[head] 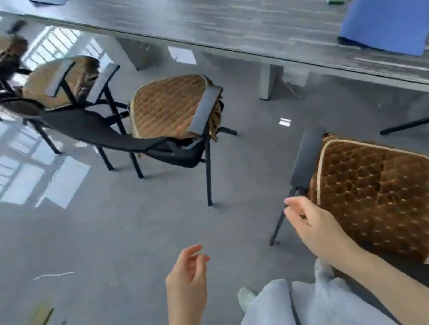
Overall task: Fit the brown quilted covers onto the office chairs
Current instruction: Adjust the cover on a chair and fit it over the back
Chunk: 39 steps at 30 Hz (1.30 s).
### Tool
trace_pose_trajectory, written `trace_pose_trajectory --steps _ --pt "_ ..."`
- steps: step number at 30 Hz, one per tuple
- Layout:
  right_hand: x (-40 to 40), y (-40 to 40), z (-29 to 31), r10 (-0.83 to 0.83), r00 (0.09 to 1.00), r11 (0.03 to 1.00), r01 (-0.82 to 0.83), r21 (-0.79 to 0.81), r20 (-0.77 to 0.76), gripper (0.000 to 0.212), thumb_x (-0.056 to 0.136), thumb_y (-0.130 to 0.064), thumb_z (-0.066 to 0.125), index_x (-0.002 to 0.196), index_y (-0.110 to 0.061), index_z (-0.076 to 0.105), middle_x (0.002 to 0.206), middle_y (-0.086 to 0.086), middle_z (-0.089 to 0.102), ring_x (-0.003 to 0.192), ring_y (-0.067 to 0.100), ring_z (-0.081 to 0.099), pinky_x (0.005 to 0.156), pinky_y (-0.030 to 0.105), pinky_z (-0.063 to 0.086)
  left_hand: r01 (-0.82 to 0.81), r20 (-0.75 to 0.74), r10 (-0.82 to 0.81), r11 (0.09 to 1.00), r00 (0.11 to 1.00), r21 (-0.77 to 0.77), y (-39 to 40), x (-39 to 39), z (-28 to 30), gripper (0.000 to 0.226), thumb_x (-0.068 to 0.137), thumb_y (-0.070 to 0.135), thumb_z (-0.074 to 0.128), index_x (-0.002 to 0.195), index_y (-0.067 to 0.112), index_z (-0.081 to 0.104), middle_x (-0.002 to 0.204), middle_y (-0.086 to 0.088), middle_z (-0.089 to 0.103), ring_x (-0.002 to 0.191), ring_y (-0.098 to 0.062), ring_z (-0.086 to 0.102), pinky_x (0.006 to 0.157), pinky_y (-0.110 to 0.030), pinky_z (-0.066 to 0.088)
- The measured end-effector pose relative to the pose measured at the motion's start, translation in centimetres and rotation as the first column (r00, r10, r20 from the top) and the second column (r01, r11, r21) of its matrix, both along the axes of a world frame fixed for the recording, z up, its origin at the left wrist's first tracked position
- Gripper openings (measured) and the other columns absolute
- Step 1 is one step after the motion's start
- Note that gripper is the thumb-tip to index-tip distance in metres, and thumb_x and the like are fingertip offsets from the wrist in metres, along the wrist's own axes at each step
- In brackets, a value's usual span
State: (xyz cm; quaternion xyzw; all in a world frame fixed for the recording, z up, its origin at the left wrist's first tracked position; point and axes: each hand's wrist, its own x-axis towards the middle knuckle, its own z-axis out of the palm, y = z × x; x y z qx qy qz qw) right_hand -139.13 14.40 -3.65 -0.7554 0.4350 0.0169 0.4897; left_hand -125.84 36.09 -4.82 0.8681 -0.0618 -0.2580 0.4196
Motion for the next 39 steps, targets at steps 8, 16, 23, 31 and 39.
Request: trace_pose_trajectory --steps 8,16,23,31,39 --pt "10.8 8.0 1.3 0.140 0.990 0.989 -0.141 0.040 0.018 0.037 0.100 -0.031 0.044 0.135 -0.021 0.043 0.112 -0.008 0.056 0.109 0.013 0.053 0.089 0.024 0.036 -0.166 0.047 0.165 0.986 0.985 0.012 8.8 8.4 1.6 0.030 0.093 0.007 0.057 0.090 0.036 0.063 0.072 0.025 0.070 0.070 -0.004 0.066 0.069 -0.022 0.050" --pt "22.8 5.8 1.9 0.164 0.985 0.986 -0.166 0.035 0.048 0.040 0.099 -0.031 0.045 0.137 -0.020 0.041 0.117 -0.003 0.059 0.108 0.013 0.053 0.088 0.024 0.038 -0.148 0.063 0.149 0.989 0.987 -0.016 5.6 20.7 2.1 0.019 0.092 0.014 0.058 0.098 0.031 0.064 0.081 0.009 0.073 0.081 -0.010 0.068 0.065 -0.014 0.047" --pt "36.8 -0.1 1.8 0.187 0.982 0.982 -0.187 0.025 0.009 0.038 0.100 -0.030 0.043 0.136 -0.015 0.044 0.110 -0.006 0.055 0.101 0.012 0.052 0.085 0.025 0.038 0.128 -0.127 -0.124 0.991 0.984 0.027 -2.5 33.4 2.2 0.018 0.092 0.019 0.056 0.095 0.035 0.064 0.088 0.011 0.073 0.082 -0.012 0.069 0.064 -0.022 0.051" --pt "49.4 -5.8 1.0 0.161 0.984 0.987 -0.160 0.024 -0.077 0.037 0.100 -0.032 0.043 0.135 -0.018 0.044 0.111 -0.005 0.057 0.099 0.013 0.054 0.084 0.025 0.044 0.235 -0.103 -0.220 0.959 0.970 0.161 -9.6 47.0 1.7 0.027 0.096 0.025 0.051 0.122 0.027 0.059 0.105 0.008 0.065 0.085 -0.006 0.061 0.058 -0.016 0.044" --pt "58.6 -8.1 -5.7 -0.085 0.961 0.983 0.124 0.135 -0.263 0.033 0.099 -0.030 0.043 0.128 -0.016 0.050 0.119 0.004 0.059 0.093 0.016 0.056 0.077 0.026 0.043 0.273 -0.216 -0.231 0.943 0.949 0.190 -11.6 59.8 -5.1 0.035 0.096 0.018 0.053 0.131 0.019 0.053 0.126 0.002 0.058 0.090 -0.008 0.059 0.075 -0.023 0.049"
